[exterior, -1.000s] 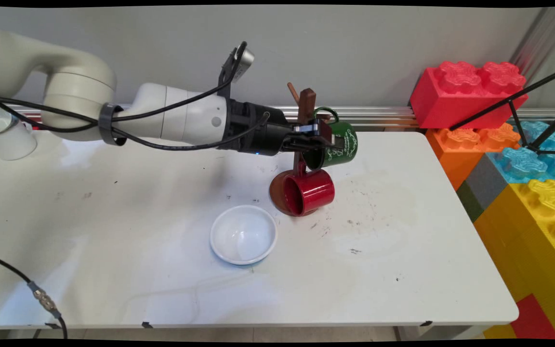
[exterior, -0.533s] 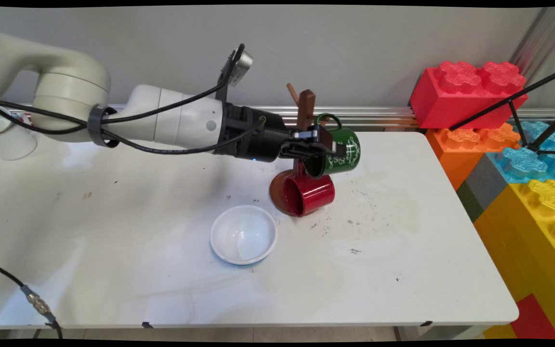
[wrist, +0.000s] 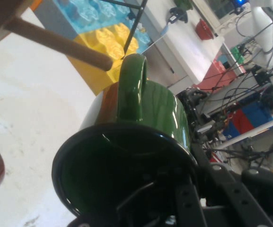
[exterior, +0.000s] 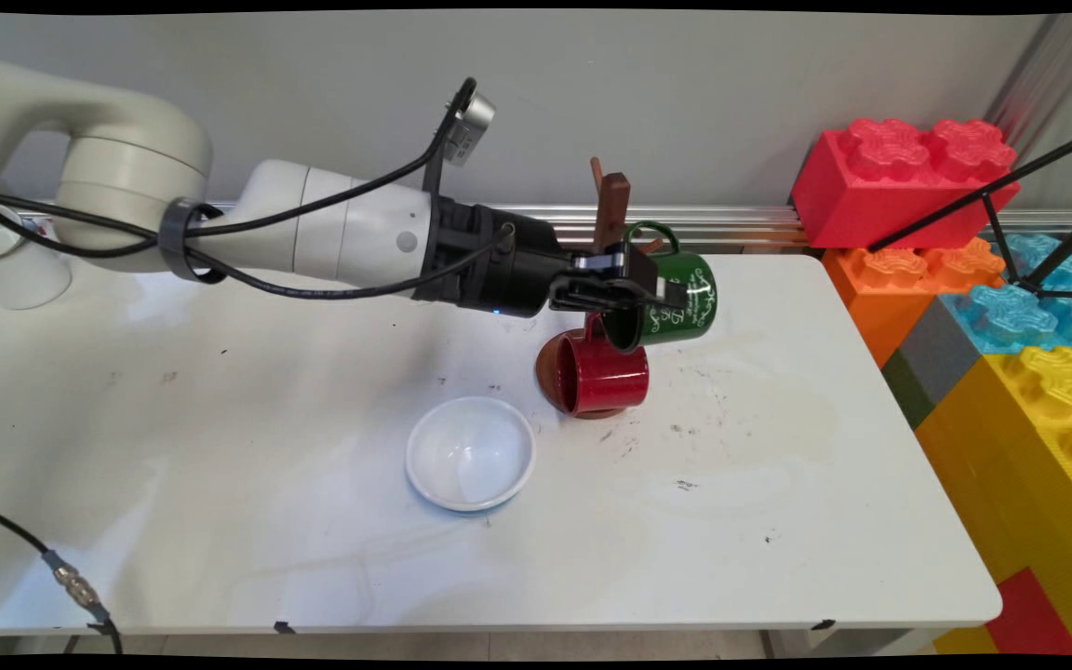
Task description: Place the picked object on the table
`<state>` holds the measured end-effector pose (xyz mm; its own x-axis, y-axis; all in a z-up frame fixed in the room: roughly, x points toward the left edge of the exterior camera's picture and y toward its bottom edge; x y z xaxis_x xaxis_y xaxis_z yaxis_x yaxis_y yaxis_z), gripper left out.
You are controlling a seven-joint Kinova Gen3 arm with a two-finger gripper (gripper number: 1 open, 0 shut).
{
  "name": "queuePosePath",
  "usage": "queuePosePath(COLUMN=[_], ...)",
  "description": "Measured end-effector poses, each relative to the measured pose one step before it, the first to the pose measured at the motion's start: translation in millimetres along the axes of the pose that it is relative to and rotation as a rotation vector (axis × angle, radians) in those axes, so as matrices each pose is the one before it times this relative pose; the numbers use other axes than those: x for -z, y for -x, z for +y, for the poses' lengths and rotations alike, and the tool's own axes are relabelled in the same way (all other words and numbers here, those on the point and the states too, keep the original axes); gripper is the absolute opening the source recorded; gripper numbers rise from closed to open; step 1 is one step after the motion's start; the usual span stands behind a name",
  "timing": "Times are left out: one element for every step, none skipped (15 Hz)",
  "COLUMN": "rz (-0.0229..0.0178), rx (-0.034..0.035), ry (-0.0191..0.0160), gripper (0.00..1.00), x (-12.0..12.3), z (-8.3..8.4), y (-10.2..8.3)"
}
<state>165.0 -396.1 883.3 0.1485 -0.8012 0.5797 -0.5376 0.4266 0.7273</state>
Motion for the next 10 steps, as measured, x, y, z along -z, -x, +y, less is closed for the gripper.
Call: queuePosePath(rz=[0.00025, 0.00080, 0.00112, 0.00095, -0.00032, -0.00278, -0.00242, -0.00364, -0.00273, -0.00708], rx=[-0.00221, -0.00239, -0.00234, -0.00226, -0.00340, -0.00520, -0.00371, -0.00522, -0.00311, -0.00765], ry=[0.00602, 0.00530, 0.00396, 0.00476, 0.00292, 0.00276, 0.00126, 0.00087, 0.00051, 0.00119], gripper=[0.00, 0.00, 0.00, 0.00, 0.00, 0.00, 0.00, 0.00, 0.00, 0.00], x=[-0.64, -0.68, -0.78, -0.89, -0.47, -0.42, -0.03, 0.12, 0.22, 0.66], z=[0.93, 0.81, 0.54, 0.62, 0.46, 0.43, 0.30, 0.46, 0.39, 1.17], y=[-0.91, -1.04, -1.04, -1.16, -0.83, -0.74, -0.49, -0.64, -0.32, -0.65])
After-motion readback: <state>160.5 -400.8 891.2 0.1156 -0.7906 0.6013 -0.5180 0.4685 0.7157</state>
